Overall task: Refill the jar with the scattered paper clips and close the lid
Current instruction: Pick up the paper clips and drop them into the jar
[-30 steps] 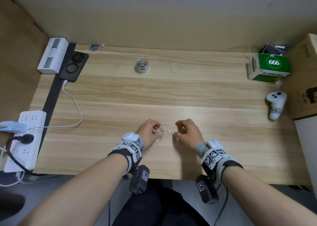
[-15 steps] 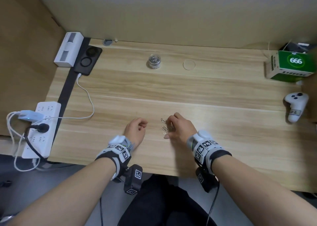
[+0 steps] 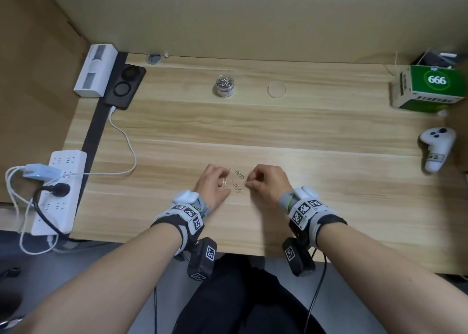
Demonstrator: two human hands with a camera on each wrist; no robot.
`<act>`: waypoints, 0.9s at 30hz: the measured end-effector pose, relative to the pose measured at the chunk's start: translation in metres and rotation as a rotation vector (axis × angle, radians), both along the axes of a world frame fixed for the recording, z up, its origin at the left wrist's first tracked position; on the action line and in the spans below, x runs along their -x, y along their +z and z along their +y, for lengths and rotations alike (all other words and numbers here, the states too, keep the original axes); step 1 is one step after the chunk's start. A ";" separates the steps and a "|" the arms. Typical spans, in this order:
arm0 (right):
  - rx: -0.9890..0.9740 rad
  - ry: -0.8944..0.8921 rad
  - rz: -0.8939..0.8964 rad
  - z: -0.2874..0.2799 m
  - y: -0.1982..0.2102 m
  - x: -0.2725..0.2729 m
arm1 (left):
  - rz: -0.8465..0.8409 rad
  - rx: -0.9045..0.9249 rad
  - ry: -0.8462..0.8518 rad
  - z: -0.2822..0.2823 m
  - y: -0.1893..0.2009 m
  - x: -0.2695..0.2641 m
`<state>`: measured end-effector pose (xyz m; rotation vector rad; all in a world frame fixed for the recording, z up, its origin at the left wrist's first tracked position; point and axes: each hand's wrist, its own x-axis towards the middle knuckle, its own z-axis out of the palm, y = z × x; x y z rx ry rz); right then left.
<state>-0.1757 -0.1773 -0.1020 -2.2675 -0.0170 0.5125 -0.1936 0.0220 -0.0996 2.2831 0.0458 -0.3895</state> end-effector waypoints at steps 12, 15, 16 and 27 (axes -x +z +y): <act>-0.195 -0.431 0.067 -0.055 0.000 0.013 | 0.048 -0.254 -0.161 -0.025 0.005 -0.021; -0.227 -0.446 0.099 -0.056 0.000 0.016 | 0.055 -0.225 -0.155 -0.037 0.003 -0.023; -0.230 -0.446 0.103 -0.055 0.000 0.016 | 0.059 -0.234 -0.156 -0.040 0.003 -0.024; -0.322 -0.508 0.153 -0.043 -0.006 0.009 | 0.034 -0.121 -0.254 -0.037 0.001 -0.017</act>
